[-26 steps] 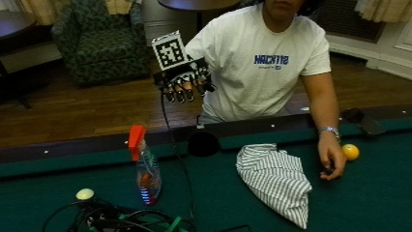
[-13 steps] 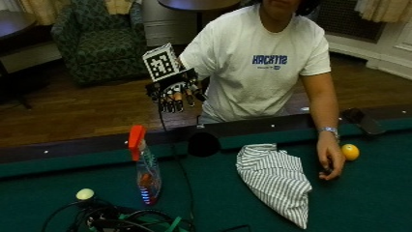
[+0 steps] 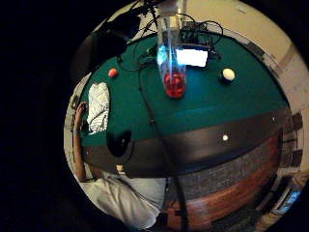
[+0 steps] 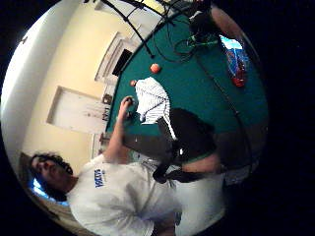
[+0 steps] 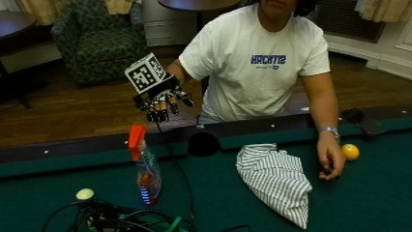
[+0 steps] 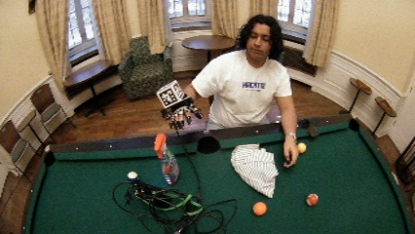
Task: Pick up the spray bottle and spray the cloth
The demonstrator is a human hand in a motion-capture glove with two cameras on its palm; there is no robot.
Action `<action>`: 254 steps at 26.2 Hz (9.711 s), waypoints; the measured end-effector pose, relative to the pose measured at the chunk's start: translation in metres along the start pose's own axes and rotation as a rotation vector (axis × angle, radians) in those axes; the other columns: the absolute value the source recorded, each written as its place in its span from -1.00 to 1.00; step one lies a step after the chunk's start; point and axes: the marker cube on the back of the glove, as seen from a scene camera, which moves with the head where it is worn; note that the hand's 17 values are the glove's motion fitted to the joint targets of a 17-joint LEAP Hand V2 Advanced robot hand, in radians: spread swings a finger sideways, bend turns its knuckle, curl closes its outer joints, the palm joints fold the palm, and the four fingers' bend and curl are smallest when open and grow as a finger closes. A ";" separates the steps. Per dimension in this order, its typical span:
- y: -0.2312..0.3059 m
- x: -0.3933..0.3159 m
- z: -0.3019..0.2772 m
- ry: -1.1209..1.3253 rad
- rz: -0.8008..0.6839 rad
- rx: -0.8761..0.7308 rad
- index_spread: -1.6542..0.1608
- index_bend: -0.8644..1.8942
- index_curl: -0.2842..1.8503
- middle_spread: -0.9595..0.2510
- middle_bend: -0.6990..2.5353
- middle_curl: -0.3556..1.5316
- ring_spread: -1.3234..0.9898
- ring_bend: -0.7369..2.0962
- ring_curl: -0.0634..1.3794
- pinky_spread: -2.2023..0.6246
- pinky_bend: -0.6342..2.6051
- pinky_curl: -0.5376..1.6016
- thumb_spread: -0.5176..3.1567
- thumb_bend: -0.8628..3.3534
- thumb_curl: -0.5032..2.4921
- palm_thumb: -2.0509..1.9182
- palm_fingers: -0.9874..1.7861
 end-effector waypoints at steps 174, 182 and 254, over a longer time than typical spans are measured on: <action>-0.199 -0.180 -0.050 -0.320 -0.248 -0.383 0.54 -0.16 -0.24 0.27 -0.21 -0.05 -0.02 0.02 -0.26 0.37 -0.35 -0.11 -0.41 -0.60 -0.19 0.48 0.72; -0.200 -0.226 0.007 -0.108 -0.242 -0.675 0.54 -0.17 -0.23 0.27 -0.20 -0.05 -0.02 0.03 -0.27 0.37 -0.34 -0.12 -0.42 -0.60 -0.17 0.48 0.71; -0.189 -0.301 0.165 0.198 -0.287 -0.968 0.51 -0.24 -0.17 0.27 -0.19 -0.06 -0.02 0.02 -0.29 0.38 -0.34 -0.14 -0.39 -0.60 -0.12 0.47 0.70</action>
